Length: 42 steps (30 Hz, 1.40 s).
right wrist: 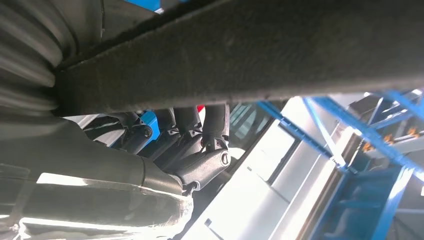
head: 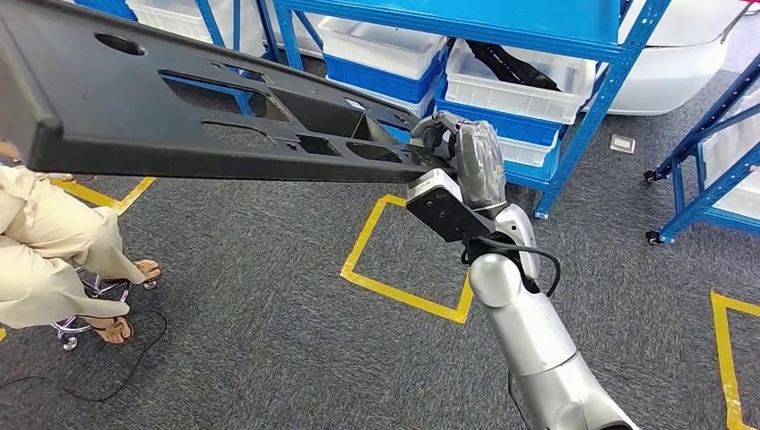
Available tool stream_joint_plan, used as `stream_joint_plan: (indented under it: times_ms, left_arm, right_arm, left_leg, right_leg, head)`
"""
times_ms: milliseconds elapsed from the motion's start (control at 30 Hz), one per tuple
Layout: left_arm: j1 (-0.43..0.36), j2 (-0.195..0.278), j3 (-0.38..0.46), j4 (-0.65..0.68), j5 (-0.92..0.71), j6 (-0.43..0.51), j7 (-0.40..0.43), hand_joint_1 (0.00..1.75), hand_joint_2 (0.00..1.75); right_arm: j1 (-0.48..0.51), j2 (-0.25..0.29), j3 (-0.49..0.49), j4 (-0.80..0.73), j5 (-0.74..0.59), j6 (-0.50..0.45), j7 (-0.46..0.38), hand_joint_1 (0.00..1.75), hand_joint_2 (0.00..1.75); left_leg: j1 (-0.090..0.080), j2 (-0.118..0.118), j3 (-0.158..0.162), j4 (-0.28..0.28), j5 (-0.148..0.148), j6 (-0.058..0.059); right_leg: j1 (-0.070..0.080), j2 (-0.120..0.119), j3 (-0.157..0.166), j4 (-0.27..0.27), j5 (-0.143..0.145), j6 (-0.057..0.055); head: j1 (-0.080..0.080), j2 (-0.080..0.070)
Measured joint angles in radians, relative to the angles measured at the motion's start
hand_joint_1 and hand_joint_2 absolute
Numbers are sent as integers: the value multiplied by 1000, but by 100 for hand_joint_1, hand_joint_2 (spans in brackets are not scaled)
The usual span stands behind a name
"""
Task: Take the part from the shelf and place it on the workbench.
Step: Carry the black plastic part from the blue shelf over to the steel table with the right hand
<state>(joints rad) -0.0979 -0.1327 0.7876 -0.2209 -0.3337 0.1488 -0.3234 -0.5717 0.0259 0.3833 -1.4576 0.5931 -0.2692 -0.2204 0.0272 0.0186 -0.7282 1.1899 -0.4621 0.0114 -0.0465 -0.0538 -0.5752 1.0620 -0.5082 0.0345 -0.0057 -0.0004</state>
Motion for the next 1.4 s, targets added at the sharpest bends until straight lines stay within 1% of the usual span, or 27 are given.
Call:
stream_joint_plan:
  times_ms: [33,100,167,233,300,367,400,433,467,500,567,600,667,700,767,833,867,900,967,1100,1133,1167,1233,1267,1300,1333,1400]
  left_arm:
    - [-1,0,1,0,1,0,0,0,0]
    - [-3,0,3,0,2,1,-2,0,0]
    - [-2,1,8,0,3,1,-3,0,0]
    - [1,0,14,0,3,2,-4,0,0]
    - [0,0,17,0,3,2,-5,0,0]
    - [-1,0,19,0,3,2,-6,0,0]
    - [0,0,19,0,2,2,-6,0,0]
    - [1,0,20,0,2,2,-6,0,0]
    - [2,0,20,0,1,2,-6,0,0]
    - [2,0,20,0,0,2,-6,0,0]
    - [3,-2,20,0,-1,2,-6,0,0]
    - [4,-2,21,1,-1,3,-6,0,0]
    - [9,-2,22,1,-2,4,-6,0,0]
    - [12,-1,23,1,-2,6,-6,0,0]
    - [14,-1,25,1,-3,7,-6,0,0]
    - [12,-2,26,2,-4,8,-5,0,0]
    - [12,-2,26,2,-5,8,-4,0,0]
    - [12,-2,26,2,-6,8,-3,0,0]
    - [12,-2,26,2,-8,8,-2,0,0]
    - [12,-1,26,2,-10,9,-2,0,0]
    - [12,-1,26,2,-11,9,-2,0,0]
    - [11,-1,26,2,-12,9,-1,0,0]
    - [9,-1,26,2,-15,9,0,0,0]
    - [8,-2,26,2,-16,9,0,0,0]
    - [8,-2,26,3,-16,9,1,0,0]
    - [8,-2,26,3,-18,9,2,0,0]
    - [7,-2,26,3,-22,9,3,0,0]
  right_arm:
    - [-3,2,0,0,0,0,-2,175,175]
    - [-10,6,0,3,0,0,-8,175,175]
    - [-13,10,1,7,-1,0,-14,175,175]
    - [-15,15,2,12,-2,0,-17,175,175]
    - [-18,15,2,16,-6,0,-22,175,175]
    - [-19,13,2,24,-12,0,-27,175,175]
    - [-19,12,2,28,-14,0,-29,175,175]
    - [-19,12,2,33,-16,1,-30,175,175]
    - [-20,12,2,36,-18,1,-32,175,175]
    - [-21,12,2,38,-19,1,-33,175,175]
    - [-24,13,2,42,-20,1,-33,175,175]
    - [-26,14,2,44,-21,1,-33,175,175]
    - [-29,16,3,48,-21,2,-33,175,175]
    - [-30,19,3,49,-21,2,-33,175,175]
    - [-33,25,4,50,-21,2,-34,175,175]
    - [-34,29,4,50,-21,2,-34,175,175]
    - [-34,29,4,51,-21,2,-34,175,175]
    - [-33,30,4,51,-21,2,-34,175,175]
    - [-32,30,4,52,-21,2,-34,175,175]
    - [-31,30,4,52,-21,2,-34,175,175]
    - [-32,30,4,52,-21,2,-34,175,175]
    - [-33,30,4,52,-21,2,-34,175,175]
    - [-35,31,4,52,-21,2,-34,175,175]
    - [-36,31,5,52,-21,2,-35,175,175]
    - [-36,30,4,52,-21,2,-35,175,175]
    - [-35,29,4,52,-21,2,-35,175,175]
    - [-30,25,2,53,-22,2,-36,175,175]
  left_leg:
    - [-5,15,35,-67,24,3]
    - [-15,33,65,-128,33,4]
    - [-21,15,66,-135,32,7]
    - [-21,-3,78,-152,38,16]
    - [-20,-21,89,-165,44,28]
    - [-24,-45,90,-166,43,35]
    - [-26,-58,90,-166,42,37]
    - [-29,-71,91,-166,42,38]
    - [-32,-84,93,-165,42,38]
    - [-34,-97,94,-165,41,38]
    - [-40,-119,93,-162,39,36]
    - [-40,-127,91,-160,39,34]
    - [-38,-138,87,-161,39,28]
    - [-37,-138,85,-159,37,25]
    - [-37,-102,67,-121,11,13]
    - [-30,-47,13,-8,-44,-4]
    - [-23,-32,-22,58,-68,-12]
    - [-15,-25,-50,105,-80,-19]
    - [-5,-21,-74,138,-80,-28]
    - [-1,-19,-65,114,-61,-32]
    - [2,-4,-26,41,-30,-36]
    - [-1,5,15,-33,-3,-33]
    - [-8,14,89,-169,43,-18]
    - [-14,1,94,-175,42,-4]
    - [-15,-7,97,-180,45,7]
    - [-14,-16,101,-184,47,16]
    - [-17,-35,102,-185,46,27]
  right_leg:
    - [4,-8,2,0,-3,1]
    - [11,-20,5,-4,-6,6]
    - [17,-35,12,-15,-7,16]
    - [19,-24,12,-3,-20,23]
    - [18,17,-27,83,-61,12]
    - [21,43,-97,212,-105,2]
    - [24,48,-123,248,-109,3]
    - [27,51,-132,246,-98,7]
    - [31,55,-119,202,-69,12]
    - [34,66,-92,130,-31,15]
    - [38,89,-42,9,26,9]
    - [38,94,-31,-18,38,3]
    - [39,85,-24,-27,43,-9]
    - [36,78,-20,-31,45,-14]
    - [27,62,-8,-42,47,-27]
    - [23,44,2,-47,44,-37]
    - [23,35,4,-47,42,-39]
    - [22,26,5,-47,40,-39]
    - [21,15,5,-47,38,-38]
    - [19,10,6,-47,37,-36]
    - [17,3,10,-47,33,-30]
    - [20,-9,15,-48,28,-20]
    - [28,-34,25,-51,17,8]
    - [31,-31,23,-45,9,16]
    - [30,-15,11,-19,-6,18]
    - [28,6,-13,29,-27,15]
    - [27,41,-85,168,-78,6]
  head:
    - [0,0]
    - [-1,0]
    - [-1,0]
    - [1,0]
    - [4,0]
    - [7,0]
    - [8,0]
    - [8,0]
    - [8,0]
    - [7,0]
    - [6,0]
    - [5,0]
    - [5,0]
    - [6,0]
    - [1,0]
    - [-5,0]
    - [-7,0]
    - [-8,0]
    - [-8,0]
    - [-8,0]
    - [-8,0]
    - [-8,0]
    - [-8,0]
    - [-7,0]
    - [-7,0]
    - [-6,0]
    - [-3,0]
